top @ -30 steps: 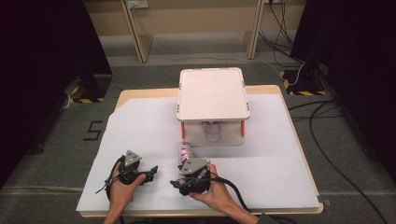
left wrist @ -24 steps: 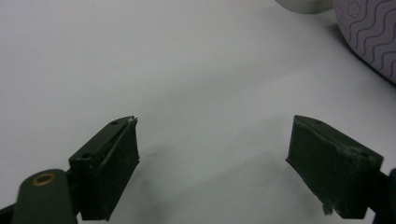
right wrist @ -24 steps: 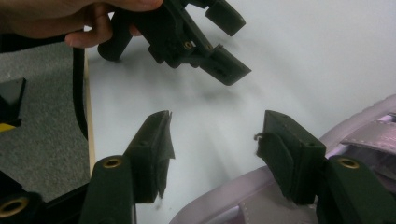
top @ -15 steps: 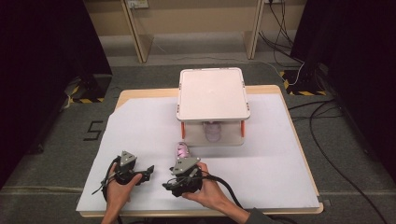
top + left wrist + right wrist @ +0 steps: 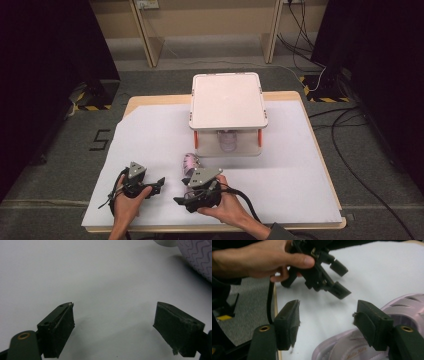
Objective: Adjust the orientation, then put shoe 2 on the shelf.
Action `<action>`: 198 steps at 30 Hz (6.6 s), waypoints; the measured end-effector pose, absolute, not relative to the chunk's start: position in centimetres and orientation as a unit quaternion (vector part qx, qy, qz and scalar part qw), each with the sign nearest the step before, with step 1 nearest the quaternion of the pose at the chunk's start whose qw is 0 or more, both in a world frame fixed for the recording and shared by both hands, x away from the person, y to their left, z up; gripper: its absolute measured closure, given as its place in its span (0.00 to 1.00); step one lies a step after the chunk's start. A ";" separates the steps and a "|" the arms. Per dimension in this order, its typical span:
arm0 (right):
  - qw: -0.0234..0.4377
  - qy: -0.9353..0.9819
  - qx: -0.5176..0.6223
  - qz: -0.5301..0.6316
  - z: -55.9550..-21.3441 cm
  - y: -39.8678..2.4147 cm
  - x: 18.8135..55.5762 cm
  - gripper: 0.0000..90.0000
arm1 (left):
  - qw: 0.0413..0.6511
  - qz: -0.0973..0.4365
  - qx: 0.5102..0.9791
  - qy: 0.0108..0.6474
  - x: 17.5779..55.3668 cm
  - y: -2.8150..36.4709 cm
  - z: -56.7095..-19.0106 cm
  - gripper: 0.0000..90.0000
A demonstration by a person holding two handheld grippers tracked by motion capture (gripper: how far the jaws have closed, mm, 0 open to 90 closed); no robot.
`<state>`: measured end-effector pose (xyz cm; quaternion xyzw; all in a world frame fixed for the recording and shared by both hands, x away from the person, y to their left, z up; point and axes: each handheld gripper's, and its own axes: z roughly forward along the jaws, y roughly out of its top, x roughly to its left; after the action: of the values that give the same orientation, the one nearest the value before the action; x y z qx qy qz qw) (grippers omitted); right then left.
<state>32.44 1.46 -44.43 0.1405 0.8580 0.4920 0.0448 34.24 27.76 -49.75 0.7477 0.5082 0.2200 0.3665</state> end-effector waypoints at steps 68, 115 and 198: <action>0.186 0.884 0.159 0.398 -46.5 3.5 35.8 0.52 | 0.347 0.214 0.757 0.512 32.9 27.9 -50.2 0.17; 0.254 0.838 0.180 0.448 -42.3 -12.7 33.6 0.92 | 0.354 0.214 0.758 0.504 32.8 27.9 -50.1 0.18; 0.299 0.797 0.347 0.393 -45.8 -14.8 38.3 0.39 | 0.354 0.211 0.765 0.495 32.8 27.5 -50.1 0.17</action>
<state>38.27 -14.77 -45.83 0.3471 0.7974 0.3928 0.2990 32.77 27.47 -50.11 0.7650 0.4946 0.2112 0.3542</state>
